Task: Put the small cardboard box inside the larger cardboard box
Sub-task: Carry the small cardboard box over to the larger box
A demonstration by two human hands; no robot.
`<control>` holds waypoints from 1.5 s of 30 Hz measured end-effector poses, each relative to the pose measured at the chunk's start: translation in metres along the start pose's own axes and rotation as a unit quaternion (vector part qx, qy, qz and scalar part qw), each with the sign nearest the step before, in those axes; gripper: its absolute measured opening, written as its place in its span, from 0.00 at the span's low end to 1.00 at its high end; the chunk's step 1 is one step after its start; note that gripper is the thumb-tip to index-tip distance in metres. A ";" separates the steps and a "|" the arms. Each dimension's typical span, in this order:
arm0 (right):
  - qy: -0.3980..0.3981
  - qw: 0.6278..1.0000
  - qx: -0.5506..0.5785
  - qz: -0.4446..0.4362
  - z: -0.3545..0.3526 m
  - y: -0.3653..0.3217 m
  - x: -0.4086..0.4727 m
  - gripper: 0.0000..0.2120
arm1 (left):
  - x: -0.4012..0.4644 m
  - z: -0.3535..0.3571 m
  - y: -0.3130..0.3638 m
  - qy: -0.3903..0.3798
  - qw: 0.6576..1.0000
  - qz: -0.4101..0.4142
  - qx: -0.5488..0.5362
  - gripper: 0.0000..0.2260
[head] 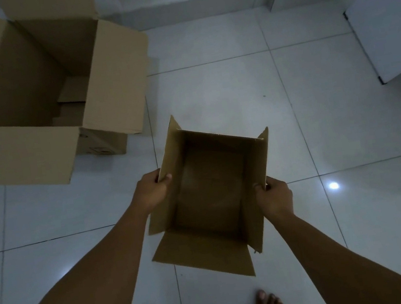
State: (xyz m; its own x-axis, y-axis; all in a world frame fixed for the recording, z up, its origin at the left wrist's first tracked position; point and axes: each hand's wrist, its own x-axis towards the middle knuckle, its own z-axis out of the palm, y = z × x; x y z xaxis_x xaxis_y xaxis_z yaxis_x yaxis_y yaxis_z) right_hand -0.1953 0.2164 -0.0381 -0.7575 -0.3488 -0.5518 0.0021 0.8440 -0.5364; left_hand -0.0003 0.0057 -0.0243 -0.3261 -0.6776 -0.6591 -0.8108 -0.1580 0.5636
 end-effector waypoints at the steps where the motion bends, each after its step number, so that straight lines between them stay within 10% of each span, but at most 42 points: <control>1: 0.000 1.000 -0.003 -0.001 -0.002 -0.003 -0.003 0.15 | -0.006 -0.001 0.002 0.005 1.000 0.004 0.005 0.16; 27: 0.024 0.989 -0.048 -0.139 -0.112 -0.258 -0.179 0.15 | -0.208 -0.220 0.128 0.120 0.990 0.049 -0.061 0.27; 45: -0.032 0.984 -0.026 -0.172 -0.036 -0.487 -0.259 0.25 | -0.199 -0.466 0.116 0.146 0.989 0.025 -0.025 0.29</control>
State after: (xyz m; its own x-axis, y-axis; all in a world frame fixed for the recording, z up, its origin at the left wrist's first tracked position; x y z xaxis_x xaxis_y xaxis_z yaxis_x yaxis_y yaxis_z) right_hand -0.0232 -0.0896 0.3888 -0.6649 -0.6408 -0.3837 -0.2810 0.6906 -0.6664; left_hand 0.1969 -0.2128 0.4048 -0.2051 -0.8633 -0.4611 -0.7698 -0.1486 0.6207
